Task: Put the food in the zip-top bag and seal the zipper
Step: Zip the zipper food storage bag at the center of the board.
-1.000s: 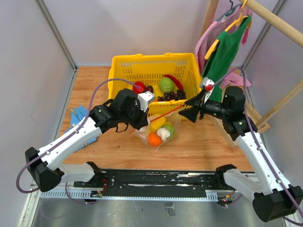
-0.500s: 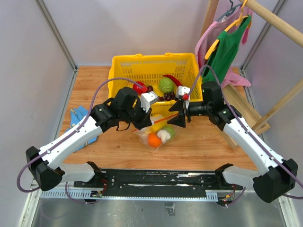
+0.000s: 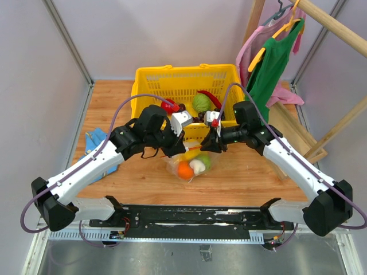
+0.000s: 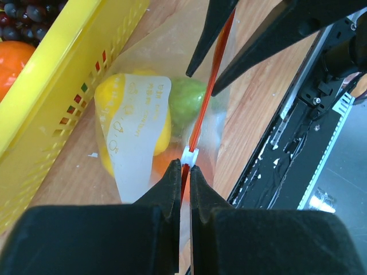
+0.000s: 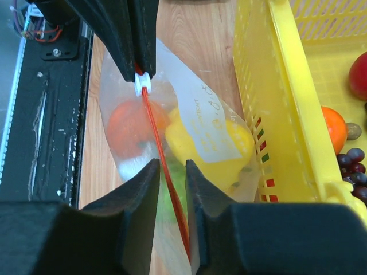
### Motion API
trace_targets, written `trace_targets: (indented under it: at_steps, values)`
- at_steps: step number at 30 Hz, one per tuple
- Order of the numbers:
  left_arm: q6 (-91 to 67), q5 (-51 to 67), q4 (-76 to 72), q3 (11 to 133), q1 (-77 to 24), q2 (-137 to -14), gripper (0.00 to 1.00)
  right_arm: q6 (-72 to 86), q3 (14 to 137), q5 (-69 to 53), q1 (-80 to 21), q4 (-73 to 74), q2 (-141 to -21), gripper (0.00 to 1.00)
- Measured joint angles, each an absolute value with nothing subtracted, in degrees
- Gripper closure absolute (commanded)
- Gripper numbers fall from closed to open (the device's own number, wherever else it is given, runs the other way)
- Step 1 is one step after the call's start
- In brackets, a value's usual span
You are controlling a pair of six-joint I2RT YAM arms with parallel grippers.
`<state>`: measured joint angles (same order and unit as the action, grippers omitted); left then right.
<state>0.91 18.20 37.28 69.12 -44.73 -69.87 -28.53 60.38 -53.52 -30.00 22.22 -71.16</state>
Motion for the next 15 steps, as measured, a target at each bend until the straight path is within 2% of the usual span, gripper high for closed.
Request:
trace_targets:
  at_steps: [2, 3, 15]
  values:
    - [0.89, 18.28, 37.28, 69.12, -44.73, -69.87, 1.00, -28.93, 60.38, -53.25, -30.00, 22.68, -71.18, 0.95]
    - [0.89, 18.26, 37.28, 69.12, -44.73, -69.87, 1.00, -29.02, 60.42, -52.97, -30.00, 22.98, -71.16, 0.99]
    - [-0.21, 15.75, 36.38, 69.08, -44.75, -69.19, 1.00, -28.49, 61.39, -43.29, -31.00, 27.94, -67.18, 0.99]
